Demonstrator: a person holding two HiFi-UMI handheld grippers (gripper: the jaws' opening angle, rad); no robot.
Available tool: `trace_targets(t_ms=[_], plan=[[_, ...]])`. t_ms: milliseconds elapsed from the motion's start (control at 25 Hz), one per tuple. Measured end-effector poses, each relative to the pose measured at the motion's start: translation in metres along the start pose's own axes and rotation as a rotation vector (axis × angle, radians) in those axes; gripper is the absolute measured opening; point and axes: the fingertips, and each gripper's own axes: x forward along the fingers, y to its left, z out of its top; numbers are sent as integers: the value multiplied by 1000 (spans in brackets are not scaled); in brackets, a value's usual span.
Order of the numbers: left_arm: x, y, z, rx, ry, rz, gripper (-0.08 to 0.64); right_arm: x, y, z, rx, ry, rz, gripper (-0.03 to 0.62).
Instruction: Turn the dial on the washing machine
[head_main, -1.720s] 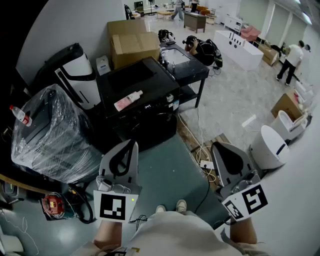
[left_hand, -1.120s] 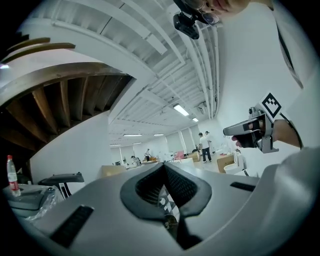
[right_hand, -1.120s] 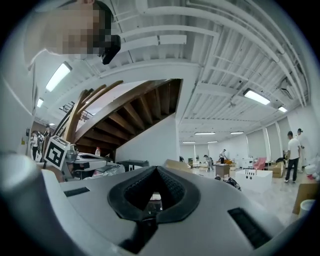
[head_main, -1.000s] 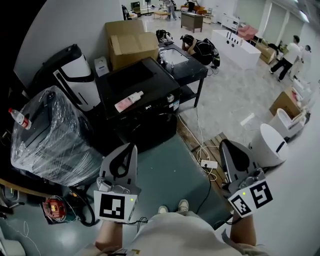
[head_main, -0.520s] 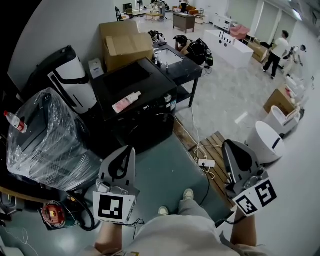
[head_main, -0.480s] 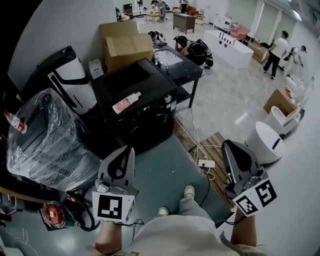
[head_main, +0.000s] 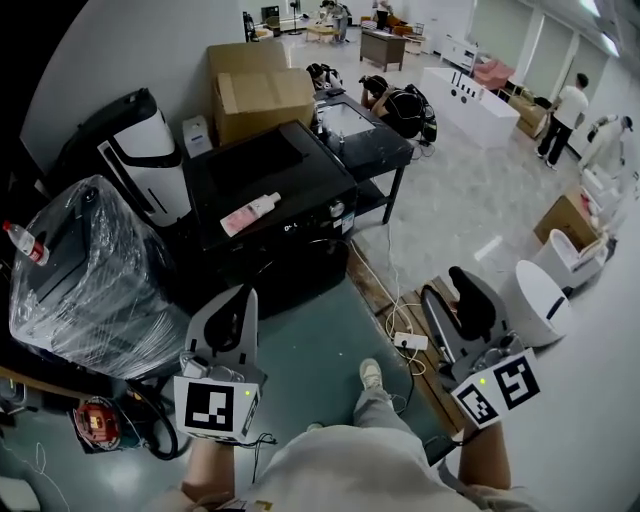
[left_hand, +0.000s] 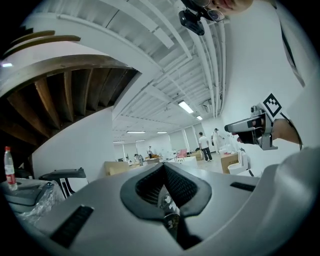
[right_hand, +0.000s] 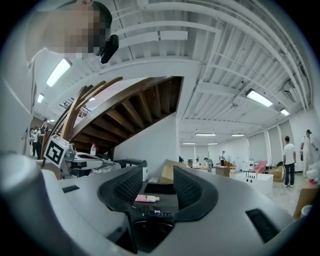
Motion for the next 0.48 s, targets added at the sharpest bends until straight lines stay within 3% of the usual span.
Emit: trace_targets(t_ms=[480], plan=[[129, -12, -11, 31, 108, 110, 18, 101, -120, -44, -29, 83, 159, 221]])
